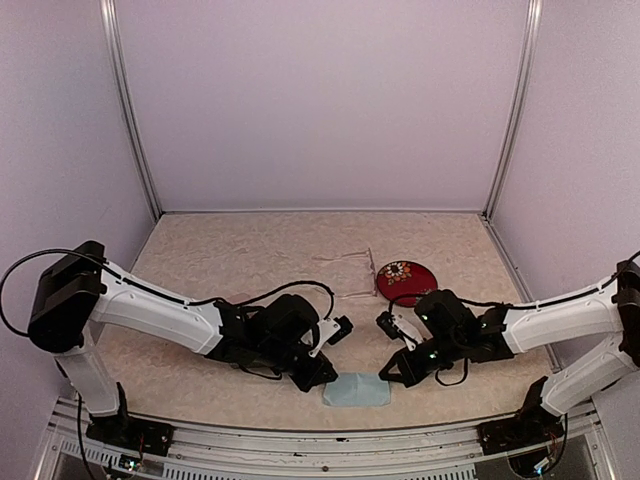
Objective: Organize the sunglasses
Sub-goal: Place the folded cleaning cloth in the sunglasses case.
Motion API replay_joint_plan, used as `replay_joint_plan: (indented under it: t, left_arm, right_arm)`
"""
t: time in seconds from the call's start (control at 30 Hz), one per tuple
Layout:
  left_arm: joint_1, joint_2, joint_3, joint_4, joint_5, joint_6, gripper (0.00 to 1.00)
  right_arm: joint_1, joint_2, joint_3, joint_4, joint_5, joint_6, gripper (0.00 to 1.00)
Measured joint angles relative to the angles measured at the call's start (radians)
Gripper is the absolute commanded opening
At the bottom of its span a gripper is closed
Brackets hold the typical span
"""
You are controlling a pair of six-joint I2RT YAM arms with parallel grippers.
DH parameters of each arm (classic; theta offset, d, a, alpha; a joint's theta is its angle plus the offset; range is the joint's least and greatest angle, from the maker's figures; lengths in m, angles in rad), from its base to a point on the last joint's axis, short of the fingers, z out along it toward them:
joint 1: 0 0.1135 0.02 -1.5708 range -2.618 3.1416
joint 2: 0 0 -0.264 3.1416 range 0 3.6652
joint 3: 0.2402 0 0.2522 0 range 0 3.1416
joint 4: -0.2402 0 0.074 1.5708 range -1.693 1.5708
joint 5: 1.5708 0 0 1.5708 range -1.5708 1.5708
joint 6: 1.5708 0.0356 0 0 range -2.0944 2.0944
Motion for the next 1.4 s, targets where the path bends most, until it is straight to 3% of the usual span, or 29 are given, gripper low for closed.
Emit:
replay_joint_plan:
  t: [0.33,0.8,1.4]
  left_arm:
    - [0.018,-0.142,-0.143,-0.048,-0.095,-0.061,0.00]
    - [0.151,-0.408,-0.269,-0.211,-0.272,-0.180,0.00]
    - [0.290,-0.504,-0.309,-0.306,-0.341,-0.241,0.00]
  right_arm:
    - [0.029,0.190,0.195,0.035,-0.018,-0.078,0.00]
    - [0.051,0.456,0.489,0.055,-0.054,-0.169,0.00]
    - [0.052,0.657,0.751,0.052,-0.106,-0.243,0.00]
